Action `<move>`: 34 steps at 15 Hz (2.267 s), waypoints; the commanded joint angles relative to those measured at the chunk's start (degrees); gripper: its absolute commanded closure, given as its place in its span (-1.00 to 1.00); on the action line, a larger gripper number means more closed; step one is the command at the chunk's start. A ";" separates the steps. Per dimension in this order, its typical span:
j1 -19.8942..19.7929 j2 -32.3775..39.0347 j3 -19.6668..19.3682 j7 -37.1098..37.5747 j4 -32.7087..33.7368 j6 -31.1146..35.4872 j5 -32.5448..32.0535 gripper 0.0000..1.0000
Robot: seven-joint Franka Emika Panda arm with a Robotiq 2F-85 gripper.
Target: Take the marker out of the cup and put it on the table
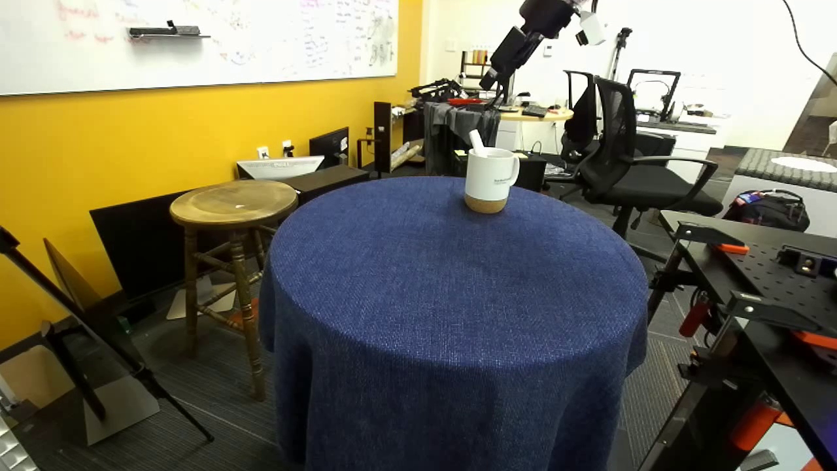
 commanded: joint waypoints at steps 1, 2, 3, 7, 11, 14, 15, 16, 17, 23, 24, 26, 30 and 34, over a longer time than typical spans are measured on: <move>0.49 3.08 0.25 2.16 1.16 0.66 0.74 -1.00; 0.27 3.34 0.69 1.71 1.41 0.19 1.05 -1.00; -0.08 3.40 1.28 1.06 1.77 -0.65 1.32 -1.00; -1.41 4.71 3.32 0.39 4.34 -2.97 3.03 -1.00; -3.19 7.06 5.24 -0.10 7.65 -2.84 5.53 -1.00; -4.72 9.53 6.16 -0.06 10.31 -3.33 6.19 -1.00; -5.19 10.29 6.39 0.03 10.96 -3.62 6.17 -1.00; -5.58 10.90 6.54 0.12 11.43 -4.08 6.03 -1.00; -5.88 11.38 6.47 0.20 11.87 -5.49 5.71 -1.00; -6.91 12.71 5.93 0.13 12.47 -11.22 5.20 -1.00; -6.83 12.70 5.70 0.42 12.31 -11.69 5.01 -1.00; -6.89 12.69 5.65 0.50 12.15 -12.22 4.92 -1.00; -6.80 13.15 5.48 0.81 12.31 -13.01 4.61 -0.46; -6.50 13.45 5.17 1.13 12.30 -13.59 4.14 -0.05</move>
